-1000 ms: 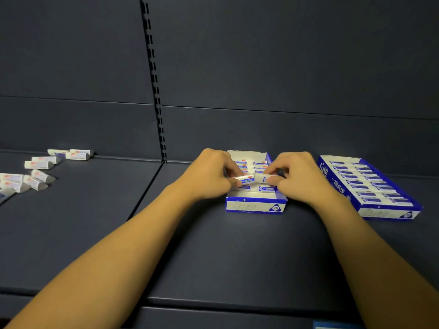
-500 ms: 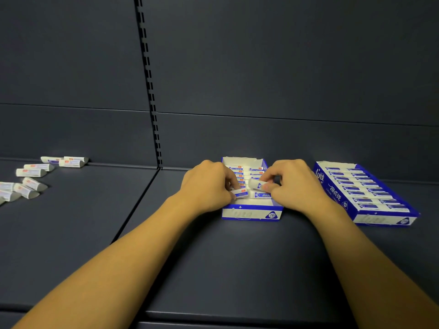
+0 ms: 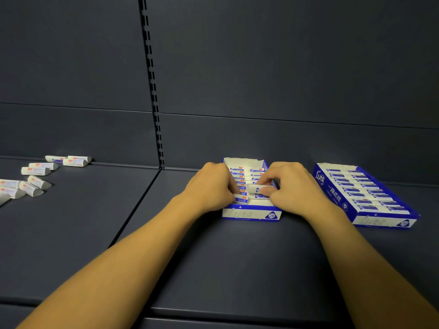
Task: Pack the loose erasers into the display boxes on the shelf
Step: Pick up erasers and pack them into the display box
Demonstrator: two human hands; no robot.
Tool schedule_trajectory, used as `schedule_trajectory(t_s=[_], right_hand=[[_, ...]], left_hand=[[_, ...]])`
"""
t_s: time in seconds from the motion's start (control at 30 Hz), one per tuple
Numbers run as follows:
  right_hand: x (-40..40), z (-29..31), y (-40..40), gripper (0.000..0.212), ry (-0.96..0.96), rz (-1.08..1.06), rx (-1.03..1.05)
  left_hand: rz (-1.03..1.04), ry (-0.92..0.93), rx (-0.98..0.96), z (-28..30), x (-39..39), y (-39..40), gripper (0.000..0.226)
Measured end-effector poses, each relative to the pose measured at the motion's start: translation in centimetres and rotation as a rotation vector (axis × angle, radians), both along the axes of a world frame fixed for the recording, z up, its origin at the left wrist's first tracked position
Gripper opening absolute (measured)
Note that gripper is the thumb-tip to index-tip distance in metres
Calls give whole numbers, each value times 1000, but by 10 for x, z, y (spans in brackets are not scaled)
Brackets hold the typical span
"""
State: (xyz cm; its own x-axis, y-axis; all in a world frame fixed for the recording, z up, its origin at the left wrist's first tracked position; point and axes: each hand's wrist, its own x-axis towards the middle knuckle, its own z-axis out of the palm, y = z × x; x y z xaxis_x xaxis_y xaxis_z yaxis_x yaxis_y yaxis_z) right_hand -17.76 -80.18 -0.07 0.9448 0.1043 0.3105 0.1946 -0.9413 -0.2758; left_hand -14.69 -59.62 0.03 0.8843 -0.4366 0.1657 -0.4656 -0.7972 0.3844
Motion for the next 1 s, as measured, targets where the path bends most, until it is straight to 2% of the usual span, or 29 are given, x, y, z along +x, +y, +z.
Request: schedule_trajectory(t_s=[0.6, 0.83, 1.0], right_hand=[[3, 2, 0, 27, 82, 29, 39], [0, 2, -2, 13, 152, 30, 101], [-2, 6, -1, 13, 191, 30, 88]], left_hand=[[-36, 72, -7, 2, 7, 2, 32], [-36, 85, -42, 3, 7, 4, 29], [-37, 96, -47, 3, 6, 4, 26]])
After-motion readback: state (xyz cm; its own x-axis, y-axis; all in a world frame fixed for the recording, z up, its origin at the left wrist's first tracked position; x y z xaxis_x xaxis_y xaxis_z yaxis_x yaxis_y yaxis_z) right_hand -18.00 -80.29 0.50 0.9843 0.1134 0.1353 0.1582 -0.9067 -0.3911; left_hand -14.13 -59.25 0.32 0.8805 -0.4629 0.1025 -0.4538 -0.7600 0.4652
